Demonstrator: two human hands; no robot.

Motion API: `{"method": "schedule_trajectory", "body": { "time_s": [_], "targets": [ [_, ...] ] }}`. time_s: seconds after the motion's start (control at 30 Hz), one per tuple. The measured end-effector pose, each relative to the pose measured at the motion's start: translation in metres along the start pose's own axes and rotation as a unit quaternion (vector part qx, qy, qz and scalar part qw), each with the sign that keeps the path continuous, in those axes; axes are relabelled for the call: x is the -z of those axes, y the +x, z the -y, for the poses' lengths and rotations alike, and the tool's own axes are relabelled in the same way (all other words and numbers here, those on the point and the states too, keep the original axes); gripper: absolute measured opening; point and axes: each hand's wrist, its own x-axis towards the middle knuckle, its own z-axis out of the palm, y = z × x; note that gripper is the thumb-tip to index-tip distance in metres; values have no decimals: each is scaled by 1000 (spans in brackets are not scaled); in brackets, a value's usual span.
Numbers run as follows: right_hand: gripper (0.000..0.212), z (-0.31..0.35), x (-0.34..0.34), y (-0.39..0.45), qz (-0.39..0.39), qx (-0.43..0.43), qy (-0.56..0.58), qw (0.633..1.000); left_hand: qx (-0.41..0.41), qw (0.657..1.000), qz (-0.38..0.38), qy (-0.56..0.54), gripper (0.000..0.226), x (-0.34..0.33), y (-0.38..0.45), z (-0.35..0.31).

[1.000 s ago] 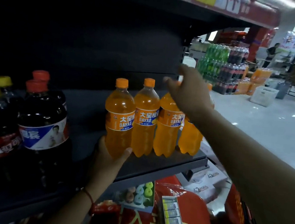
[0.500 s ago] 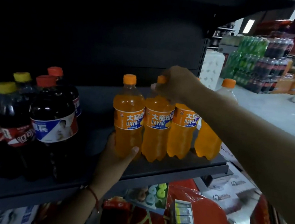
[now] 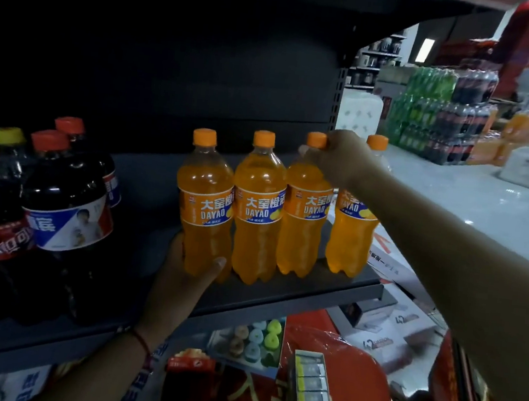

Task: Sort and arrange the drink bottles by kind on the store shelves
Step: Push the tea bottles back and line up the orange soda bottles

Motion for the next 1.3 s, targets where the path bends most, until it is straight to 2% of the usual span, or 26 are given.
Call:
{"method": "schedule_trajectory", "body": {
  "time_s": [0.07,0.23,0.37,0.43,0.5,0.53,0.6,0.67,0.73,0.83,0.97,1.1,1.23,1.3],
  "targets": [
    [40,-1,7,1,8,-1,-5,1000,5,1000,4,8,57,1,0,-1],
    [40,-10,16,4,9,-13,-32,999,14,1000,23,5,74,5,4,2],
    [46,-9,19,1,24,-27,-30,999,12,999,37,-13,75,5,3,3],
    [62,-2,20,-6,-35,14,-22,999,17,998,51,-19,74,5,2,2],
    [71,15,15,-14,-119,108,-31,987,21,998,53,-19,69,4,0,2],
    [73,27,10,-17,-115,137,-31,983,21,998,50,-20,66,4,-1,0],
    [75,46,-7,-17,-16,124,-17,992,22,999,43,-14,64,3,-1,-1],
    [63,56,-21,-11,91,62,-11,994,17,999,45,-2,67,3,-3,-1],
    [48,58,-23,-9,112,40,-35,992,15,999,39,-7,68,3,-4,-2],
    [42,59,-17,-12,88,57,-102,989,16,999,37,-8,67,3,-5,-4],
    [40,59,-14,-17,72,47,-119,989,12,999,42,0,66,4,-3,-1],
    [52,57,-15,-20,50,30,-164,985,13,998,61,-4,69,3,-7,-4],
    [56,50,-25,-33,11,19,-90,996,12,998,66,20,71,3,-12,-14],
    [58,49,-30,-48,-47,68,-57,995,2,996,76,38,77,6,-20,-21]
  ]
}}
